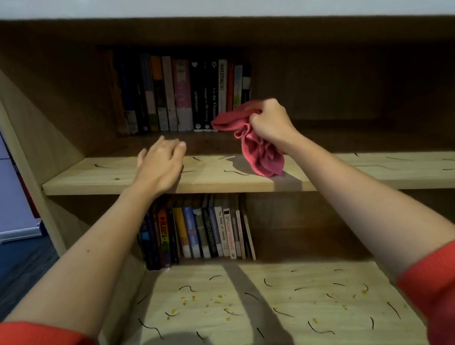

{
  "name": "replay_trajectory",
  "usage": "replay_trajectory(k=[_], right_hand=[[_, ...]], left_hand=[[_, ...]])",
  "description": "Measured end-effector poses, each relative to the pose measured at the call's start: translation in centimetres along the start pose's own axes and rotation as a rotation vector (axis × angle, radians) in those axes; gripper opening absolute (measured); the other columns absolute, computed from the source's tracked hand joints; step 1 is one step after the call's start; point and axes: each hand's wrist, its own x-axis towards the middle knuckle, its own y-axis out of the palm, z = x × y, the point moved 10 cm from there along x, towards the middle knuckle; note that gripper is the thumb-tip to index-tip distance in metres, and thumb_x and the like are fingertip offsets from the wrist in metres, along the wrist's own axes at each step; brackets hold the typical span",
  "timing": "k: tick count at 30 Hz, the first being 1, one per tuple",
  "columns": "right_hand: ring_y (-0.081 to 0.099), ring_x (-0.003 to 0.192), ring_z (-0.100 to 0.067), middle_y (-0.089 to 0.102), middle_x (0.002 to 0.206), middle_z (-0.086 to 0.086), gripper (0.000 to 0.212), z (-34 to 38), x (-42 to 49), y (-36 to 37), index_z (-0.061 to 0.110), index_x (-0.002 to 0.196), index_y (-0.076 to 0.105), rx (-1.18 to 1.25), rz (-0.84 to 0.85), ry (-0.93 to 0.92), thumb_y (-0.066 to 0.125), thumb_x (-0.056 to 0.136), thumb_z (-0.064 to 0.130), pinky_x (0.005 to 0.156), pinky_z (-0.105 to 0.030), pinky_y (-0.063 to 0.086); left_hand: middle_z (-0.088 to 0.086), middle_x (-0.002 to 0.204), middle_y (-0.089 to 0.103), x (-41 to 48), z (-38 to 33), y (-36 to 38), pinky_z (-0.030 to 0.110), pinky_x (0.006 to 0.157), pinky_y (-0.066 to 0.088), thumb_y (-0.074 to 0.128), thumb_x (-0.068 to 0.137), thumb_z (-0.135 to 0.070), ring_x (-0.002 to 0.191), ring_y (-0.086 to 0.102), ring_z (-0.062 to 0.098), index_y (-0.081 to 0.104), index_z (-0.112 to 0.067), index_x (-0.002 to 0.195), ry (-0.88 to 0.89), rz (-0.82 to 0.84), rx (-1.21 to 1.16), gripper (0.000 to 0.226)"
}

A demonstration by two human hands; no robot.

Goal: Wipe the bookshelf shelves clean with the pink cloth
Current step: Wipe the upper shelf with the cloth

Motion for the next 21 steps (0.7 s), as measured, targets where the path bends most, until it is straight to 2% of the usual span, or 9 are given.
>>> replay_trajectory(k=[2,5,7,10,12,15,18,19,21], right_hand=[[0.052,0.060,-0.016,0.058,0.076,-0.008,0.020,-2.2,2.9,0.9,0.006,0.091,0.061,-0.060,0.092,0.141,0.042,0.096,0.009,0.056,-0.024,0.043],[0.064,0.070,-0.018,0.067,0.082,-0.008,0.018,-4.5,5.9,2.9,0.001,0.094,0.064,-0.010,0.191,0.219,0.051,0.094,0.014,0.067,-0.025,0.054],[0.068,0.078,-0.020,0.072,0.091,-0.008,0.015,-5.5,6.8,4.8,0.003,0.097,0.068,-0.039,0.260,0.217,0.056,0.091,0.011,0.078,-0.030,0.056],[0.064,0.079,-0.014,0.070,0.096,-0.001,0.018,-5.9,7.9,7.0,0.008,0.101,0.070,-0.074,0.312,0.166,0.067,0.083,0.013,0.085,-0.026,0.052],[0.065,0.084,-0.018,0.070,0.103,-0.006,0.024,-5.6,8.8,8.3,0.008,0.100,0.072,-0.146,0.315,0.133,0.071,0.081,0.021,0.088,-0.032,0.053],[0.064,0.074,-0.018,0.069,0.101,-0.008,0.020,-3.1,6.8,10.3,0.008,0.106,0.070,-0.151,0.407,0.094,0.059,0.090,0.014,0.072,-0.031,0.056],[0.055,0.053,-0.012,0.063,0.080,-0.010,0.025,-0.5,3.4,11.5,0.001,0.111,0.065,-0.129,0.496,0.034,0.048,0.094,0.007,0.050,-0.023,0.041],[0.059,0.056,-0.013,0.064,0.082,-0.011,0.027,0.4,2.4,11.4,0.004,0.111,0.064,-0.174,0.487,-0.019,0.042,0.094,0.004,0.051,-0.024,0.043],[0.064,0.075,-0.018,0.068,0.099,-0.010,0.036,1.9,0.9,10.6,0.008,0.114,0.064,-0.233,0.434,-0.125,0.037,0.092,0.000,0.064,-0.031,0.050]], left_hand=[[0.001,0.151,0.033,0.3,0.6,0.5,0.044,0.116,0.004,0.021,0.101,-0.040,0.143,0.016,0.015,0.042,-0.015,0.140,-0.057,0.014,0.027,0.050],[0.000,0.150,0.034,0.4,0.9,0.6,0.047,0.115,0.004,0.019,0.099,-0.048,0.143,0.015,0.015,0.044,-0.018,0.138,-0.102,-0.040,0.070,0.055],[0.000,0.149,0.036,0.4,0.8,0.5,0.048,0.115,0.004,0.020,0.099,-0.047,0.143,0.015,0.015,0.044,-0.019,0.137,-0.083,-0.070,0.116,0.053],[-0.001,0.149,0.036,0.4,0.8,0.2,0.047,0.116,0.003,0.022,0.100,-0.038,0.143,0.015,0.014,0.042,-0.020,0.138,-0.089,-0.096,0.115,0.046],[-0.002,0.150,0.035,0.4,0.8,0.1,0.047,0.116,0.003,0.023,0.101,-0.036,0.144,0.014,0.013,0.041,-0.020,0.139,-0.093,-0.100,0.117,0.045],[-0.002,0.151,0.032,0.3,0.9,0.0,0.046,0.115,0.001,0.022,0.101,-0.034,0.144,0.011,0.012,0.039,-0.019,0.140,-0.098,-0.118,0.122,0.046],[-0.001,0.151,0.031,0.2,0.9,-0.3,0.045,0.115,0.000,0.023,0.101,-0.034,0.145,0.009,0.012,0.038,-0.017,0.140,-0.088,-0.153,0.108,0.046],[-0.001,0.152,0.031,0.2,0.9,-0.5,0.045,0.115,0.000,0.024,0.101,-0.034,0.145,0.008,0.012,0.039,-0.018,0.140,-0.081,-0.177,0.097,0.045],[-0.001,0.152,0.029,0.0,0.8,-0.8,0.044,0.115,-0.002,0.024,0.100,-0.035,0.145,0.006,0.011,0.041,-0.020,0.138,-0.057,-0.220,0.079,0.045]])
